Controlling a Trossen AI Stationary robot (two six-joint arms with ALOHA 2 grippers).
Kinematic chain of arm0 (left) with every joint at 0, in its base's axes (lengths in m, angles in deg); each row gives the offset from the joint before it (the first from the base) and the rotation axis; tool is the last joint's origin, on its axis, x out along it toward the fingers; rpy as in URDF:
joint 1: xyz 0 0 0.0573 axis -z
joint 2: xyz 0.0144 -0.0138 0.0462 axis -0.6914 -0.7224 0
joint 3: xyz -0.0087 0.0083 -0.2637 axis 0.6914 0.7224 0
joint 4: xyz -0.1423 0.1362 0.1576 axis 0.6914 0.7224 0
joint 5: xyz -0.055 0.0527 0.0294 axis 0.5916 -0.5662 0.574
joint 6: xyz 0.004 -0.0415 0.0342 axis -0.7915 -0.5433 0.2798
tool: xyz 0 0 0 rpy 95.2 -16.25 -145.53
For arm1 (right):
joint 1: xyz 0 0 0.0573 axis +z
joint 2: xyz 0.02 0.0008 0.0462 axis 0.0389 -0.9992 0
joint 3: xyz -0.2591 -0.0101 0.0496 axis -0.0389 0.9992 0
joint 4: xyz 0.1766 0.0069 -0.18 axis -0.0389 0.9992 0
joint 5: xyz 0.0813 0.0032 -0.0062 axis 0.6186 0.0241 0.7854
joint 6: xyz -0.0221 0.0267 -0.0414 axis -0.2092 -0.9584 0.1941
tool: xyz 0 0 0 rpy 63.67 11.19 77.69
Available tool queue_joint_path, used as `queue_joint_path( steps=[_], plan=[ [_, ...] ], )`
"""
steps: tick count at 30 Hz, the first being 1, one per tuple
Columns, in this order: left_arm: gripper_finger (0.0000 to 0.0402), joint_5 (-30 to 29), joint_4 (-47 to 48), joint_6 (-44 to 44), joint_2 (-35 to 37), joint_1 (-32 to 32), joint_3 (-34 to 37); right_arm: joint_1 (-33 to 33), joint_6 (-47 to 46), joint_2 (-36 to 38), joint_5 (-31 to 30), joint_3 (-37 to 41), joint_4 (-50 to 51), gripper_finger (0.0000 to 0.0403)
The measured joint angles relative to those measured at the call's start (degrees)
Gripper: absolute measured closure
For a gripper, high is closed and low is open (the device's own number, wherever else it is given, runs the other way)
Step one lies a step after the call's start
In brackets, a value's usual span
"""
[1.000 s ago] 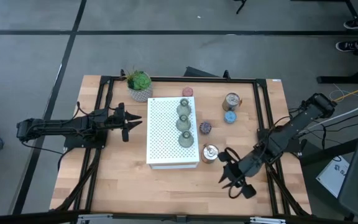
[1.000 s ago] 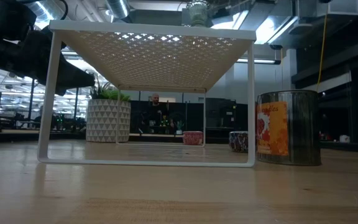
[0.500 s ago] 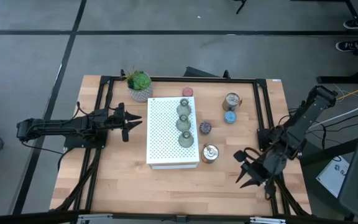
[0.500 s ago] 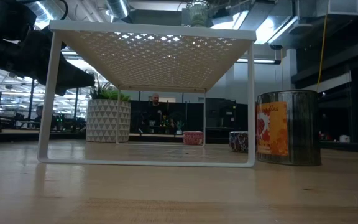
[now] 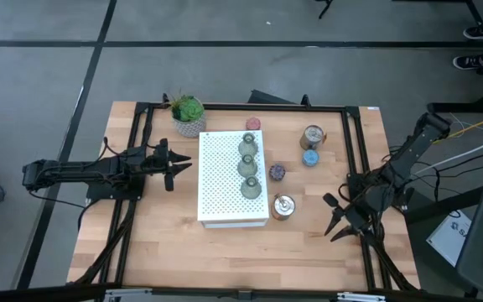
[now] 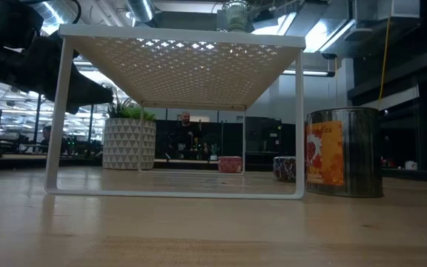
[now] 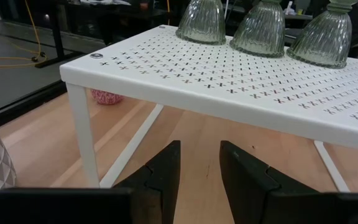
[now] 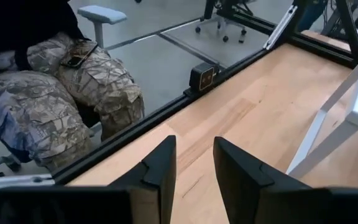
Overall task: Pick & Place candle stick holders
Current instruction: Put the top orange scented candle on the shelf
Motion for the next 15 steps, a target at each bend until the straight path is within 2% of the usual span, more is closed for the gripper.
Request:
queue_joint_path(
  steps=[15],
  plan=[
    [0.0294, 0.0, 0.0, 0.0, 0.0, 0.0, 0.0, 0.0, 6.0, 5.9, 0.1, 15.3, -21.2, 0.0293]
  ],
)
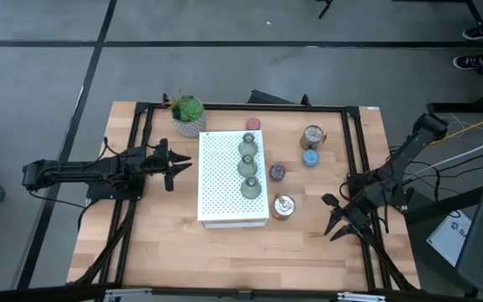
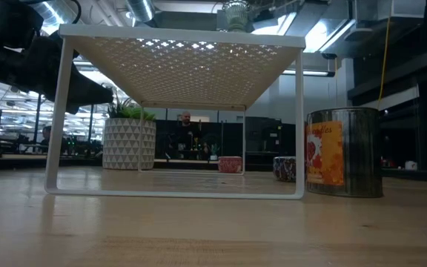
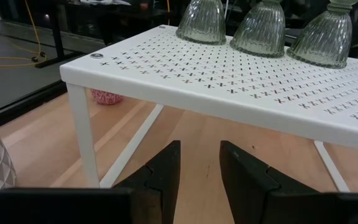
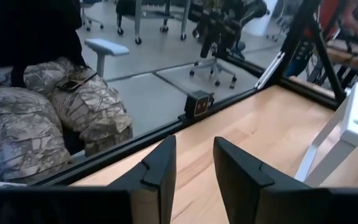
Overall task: Pick & Place candle stick holders
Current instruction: Put the top orange scented candle on the shelf
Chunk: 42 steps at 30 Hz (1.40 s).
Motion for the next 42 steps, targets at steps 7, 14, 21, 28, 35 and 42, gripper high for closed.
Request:
queue_joint_path(
  steps=[7, 14, 21, 28, 35, 42],
  plan=[
    [0.0294, 0.0, 0.0, 0.0, 0.0, 0.0, 0.0, 0.0, 2.8, 0.4, 0.0, 8.7, -13.3, 0.0293],
    [0.0294, 0.0, 0.0, 0.0, 0.0, 0.0, 0.0, -0.1, 2.5, 2.3, -0.8, 8.6, -9.6, 0.0293],
    [0.0294, 0.0, 0.0, 0.0, 0.0, 0.0, 0.0, -2.5, 1.9, 17.3, -1.8, 8.6, 6.3, 0.0293],
    [0.0294, 0.0, 0.0, 0.0, 0.0, 0.0, 0.0, -9.5, 6.1, 26.1, 4.5, 8.0, 13.0, 0.0293],
    [0.0294, 0.0, 0.0, 0.0, 0.0, 0.0, 0.0, -16.3, 6.4, 26.0, 3.5, 7.6, 14.0, 0.0293],
    [0.0294, 0.0, 0.0, 0.0, 0.0, 0.0, 0.0, -22.9, 4.7, 25.2, 3.8, 7.6, 13.9, 0.0293]
  ],
)
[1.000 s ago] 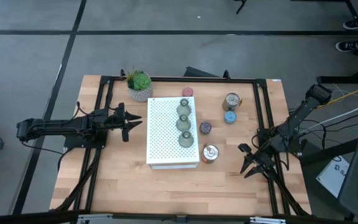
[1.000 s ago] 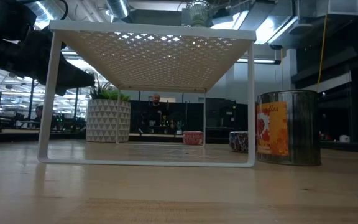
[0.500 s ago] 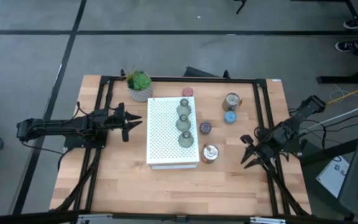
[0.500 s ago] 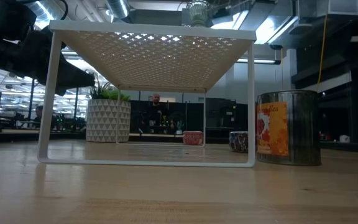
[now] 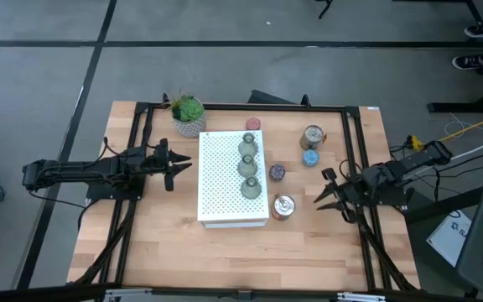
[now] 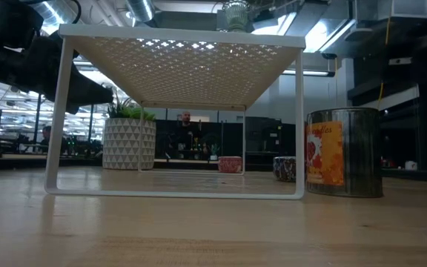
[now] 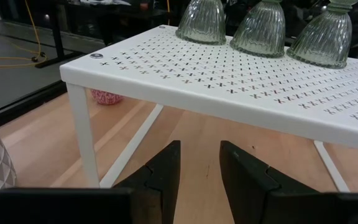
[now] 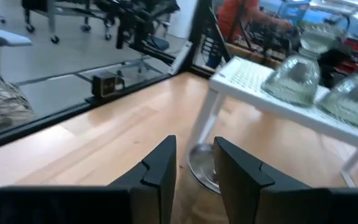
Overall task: Pick & Place candle stick holders
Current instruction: Put the top orange scented candle on the shelf
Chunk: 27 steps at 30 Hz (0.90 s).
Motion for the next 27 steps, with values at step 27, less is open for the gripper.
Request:
queue_joint_path(
  steps=[27],
  plan=[
    [0.0294, 0.0, 0.0, 0.0, 0.0, 0.0, 0.0, -6.7, 3.4, -6.2, -3.9, 0.0, -1.2, 0.0293]
  ],
)
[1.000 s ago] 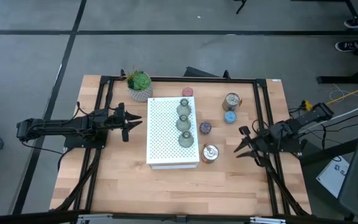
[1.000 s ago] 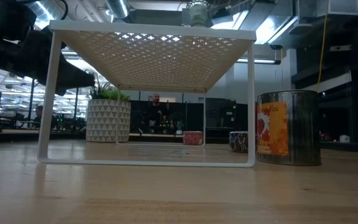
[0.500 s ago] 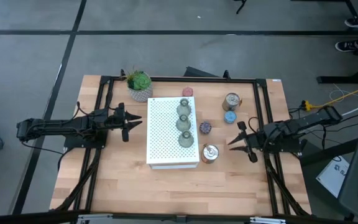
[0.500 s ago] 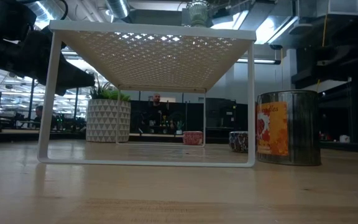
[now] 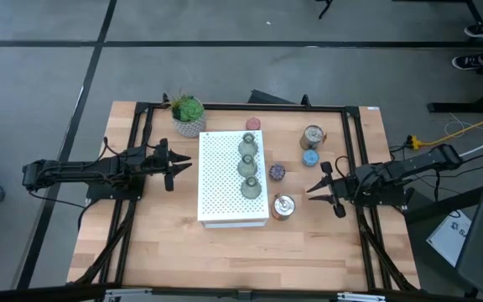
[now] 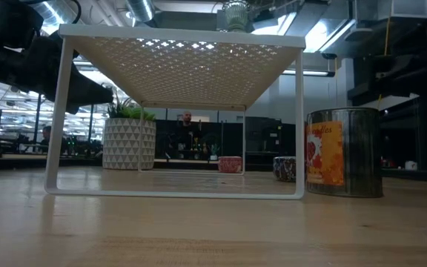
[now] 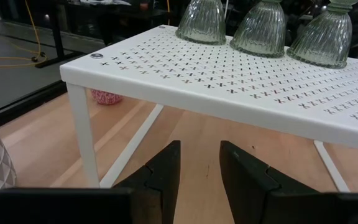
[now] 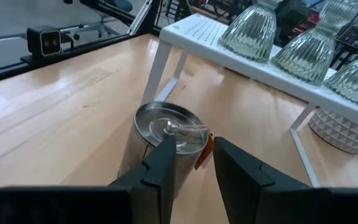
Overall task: Pick & Place candle stick holders
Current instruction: Put the top orange scented candle on the shelf
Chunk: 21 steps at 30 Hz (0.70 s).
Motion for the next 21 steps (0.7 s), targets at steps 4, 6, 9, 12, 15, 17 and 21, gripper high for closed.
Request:
queue_joint_path(
  steps=[4, 6, 9, 12, 15, 17, 21],
  plan=[
    [0.0294, 0.0, 0.0, 0.0, 0.0, 0.0, 0.0, 0.0, -3.1, 0.0, 0.2, 0.0, -1.8, 0.0293],
    [0.0294, 0.0, 0.0, 0.0, 0.0, 0.0, 0.0, 0.0, -6.6, 0.0, 0.2, 0.0, -2.1, 0.0293],
    [0.0294, 0.0, 0.0, 0.0, 0.0, 0.0, 0.0, 0.0, -13.0, 0.0, 0.2, 0.0, -2.0, 0.0293],
    [0.0294, 0.0, 0.0, 0.0, 0.0, 0.0, 0.0, 0.0, -15.0, 0.0, 0.1, 0.0, -2.8, 0.0293],
    [0.0294, 0.0, 0.0, 0.0, 0.0, 0.0, 0.0, 0.0, -16.4, 0.0, -0.7, 0.0, -5.4, 0.0293],
    [0.0294, 0.0, 0.0, 0.0, 0.0, 0.0, 0.0, 0.0, -17.1, -0.4, -0.6, 0.0, -6.1, 0.0293],
    [0.0294, 0.0, 0.0, 0.0, 0.0, 0.0, 0.0, 0.1, -16.0, -2.3, 2.6, -0.1, -6.0, 0.0293]
  ],
)
